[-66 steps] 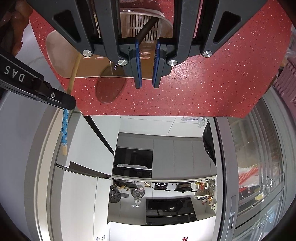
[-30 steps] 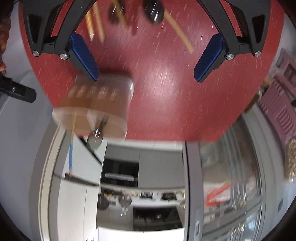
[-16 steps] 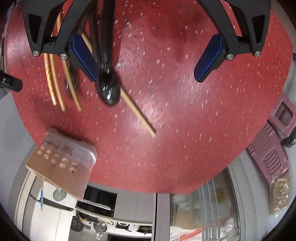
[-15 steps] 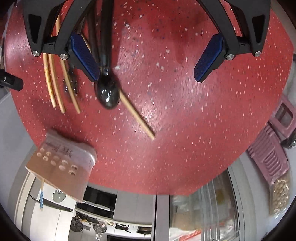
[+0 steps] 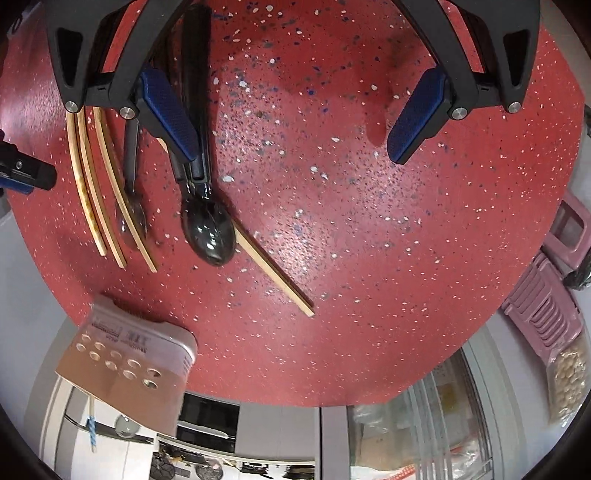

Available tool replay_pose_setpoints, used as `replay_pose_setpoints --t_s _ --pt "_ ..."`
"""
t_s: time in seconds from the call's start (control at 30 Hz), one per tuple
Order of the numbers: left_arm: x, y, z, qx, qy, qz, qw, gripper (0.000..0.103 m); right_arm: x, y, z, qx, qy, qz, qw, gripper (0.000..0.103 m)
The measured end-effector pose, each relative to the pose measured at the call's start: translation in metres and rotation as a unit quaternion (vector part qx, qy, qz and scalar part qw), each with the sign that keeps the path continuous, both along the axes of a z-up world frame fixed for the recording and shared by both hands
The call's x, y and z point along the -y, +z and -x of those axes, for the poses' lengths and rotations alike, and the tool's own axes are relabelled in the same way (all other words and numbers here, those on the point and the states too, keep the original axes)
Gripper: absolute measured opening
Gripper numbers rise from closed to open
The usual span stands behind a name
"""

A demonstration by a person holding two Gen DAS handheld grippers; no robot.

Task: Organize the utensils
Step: 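Move both open tools back over the remaining utensils, then grasp a dark spoon with the left tool while the right tool grasps a yellow chopstick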

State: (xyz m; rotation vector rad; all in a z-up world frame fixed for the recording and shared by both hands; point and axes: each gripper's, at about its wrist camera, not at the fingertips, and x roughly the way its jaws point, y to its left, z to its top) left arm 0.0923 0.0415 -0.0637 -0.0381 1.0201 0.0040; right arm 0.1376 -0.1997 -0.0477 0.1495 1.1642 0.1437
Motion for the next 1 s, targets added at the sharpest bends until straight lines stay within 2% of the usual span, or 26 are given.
replay_pose_setpoints --t_s 0.27,0.53,0.7,0.83,1.0 --pt "0.002 0.001 0.003 -0.007 -0.011 0.005 0.9999 0.103 -0.019 -0.005 0.000 0.000 0.023 0.046 0.999 0.091" --pt "0.001 0.001 0.008 -0.004 -0.017 -0.001 0.9998 0.103 -0.037 -0.011 -0.005 -0.003 0.041 0.092 0.995 0.068" --pt "-0.003 0.002 0.007 -0.009 -0.012 0.001 0.9999 0.103 -0.041 -0.011 -0.010 -0.004 0.049 0.094 0.994 0.066" --pt "-0.006 0.002 0.006 -0.016 -0.016 0.018 0.9996 0.103 -0.043 -0.011 -0.011 -0.004 0.052 0.098 0.994 0.065" --pt "0.003 -0.001 0.003 -0.024 -0.031 0.007 0.9992 0.103 -0.044 -0.011 -0.011 -0.004 0.054 0.099 0.994 0.065"
